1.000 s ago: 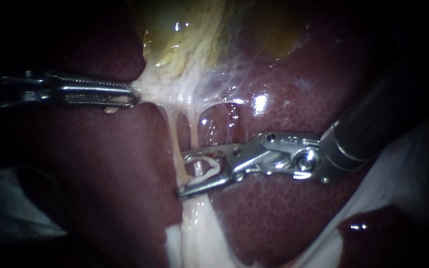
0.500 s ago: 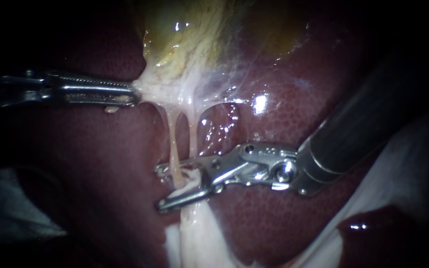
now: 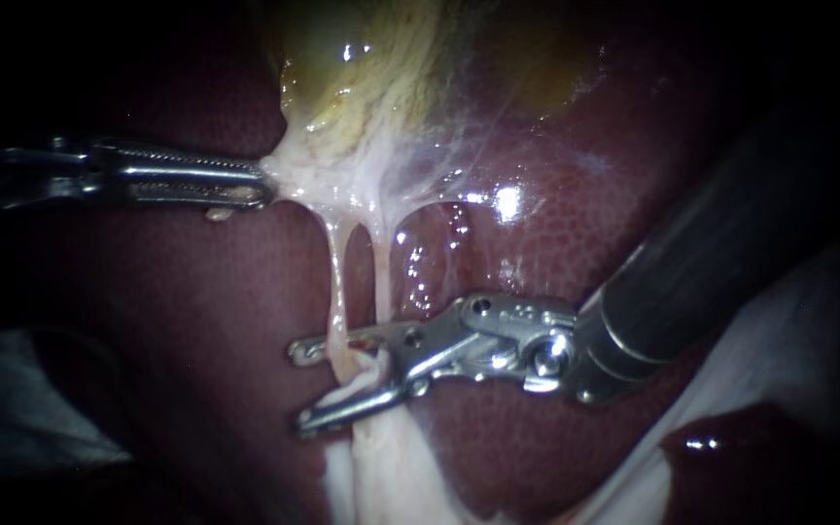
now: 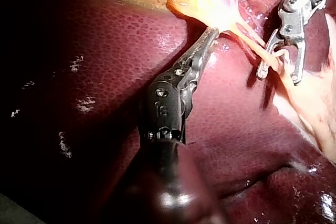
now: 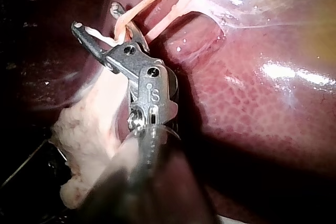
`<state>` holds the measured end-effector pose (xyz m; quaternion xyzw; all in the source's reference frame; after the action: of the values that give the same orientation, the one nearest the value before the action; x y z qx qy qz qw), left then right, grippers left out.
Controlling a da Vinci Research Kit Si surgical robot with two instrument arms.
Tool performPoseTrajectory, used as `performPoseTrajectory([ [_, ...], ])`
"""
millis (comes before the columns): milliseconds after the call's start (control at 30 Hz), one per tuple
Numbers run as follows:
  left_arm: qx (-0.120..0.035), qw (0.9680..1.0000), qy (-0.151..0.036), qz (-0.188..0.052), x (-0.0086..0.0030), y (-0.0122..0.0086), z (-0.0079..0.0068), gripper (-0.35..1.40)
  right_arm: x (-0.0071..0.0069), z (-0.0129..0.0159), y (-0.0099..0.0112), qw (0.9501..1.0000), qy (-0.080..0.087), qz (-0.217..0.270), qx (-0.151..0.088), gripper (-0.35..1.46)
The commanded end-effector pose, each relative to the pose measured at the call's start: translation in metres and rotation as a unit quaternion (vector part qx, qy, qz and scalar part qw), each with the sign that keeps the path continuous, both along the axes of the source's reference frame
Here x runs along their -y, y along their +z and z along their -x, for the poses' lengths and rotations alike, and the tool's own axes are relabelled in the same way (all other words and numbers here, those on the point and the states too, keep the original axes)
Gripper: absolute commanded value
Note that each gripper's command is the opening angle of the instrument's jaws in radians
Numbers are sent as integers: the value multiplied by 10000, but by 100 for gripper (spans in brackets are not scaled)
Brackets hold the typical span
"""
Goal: Clipping first clip left tube
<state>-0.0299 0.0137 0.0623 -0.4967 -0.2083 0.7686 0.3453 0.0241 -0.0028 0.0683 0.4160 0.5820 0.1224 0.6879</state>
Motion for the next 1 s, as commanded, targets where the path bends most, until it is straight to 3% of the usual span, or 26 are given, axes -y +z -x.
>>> performPoseTrajectory([
  [33,2,10000,-2,2,0,-1,-1,-35,0,0,-4,10000,-8,-1,-9,47],
  [233,3,10000,-2,0,-1,-1,-1,-35,-6,2,-16,10000,-15,-36,-25,41],
  [433,3,10000,-2,0,-1,-1,-1,-35,-8,5,-15,10000,8,-88,11,21],
  [733,2,10000,-2,0,-1,-1,-1,-35,-14,11,-18,9996,84,-252,122,-35],
  [1000,-7,10000,-14,4,-1,-1,-1,-35,-18,14,-19,9988,37,-321,361,-35],
])
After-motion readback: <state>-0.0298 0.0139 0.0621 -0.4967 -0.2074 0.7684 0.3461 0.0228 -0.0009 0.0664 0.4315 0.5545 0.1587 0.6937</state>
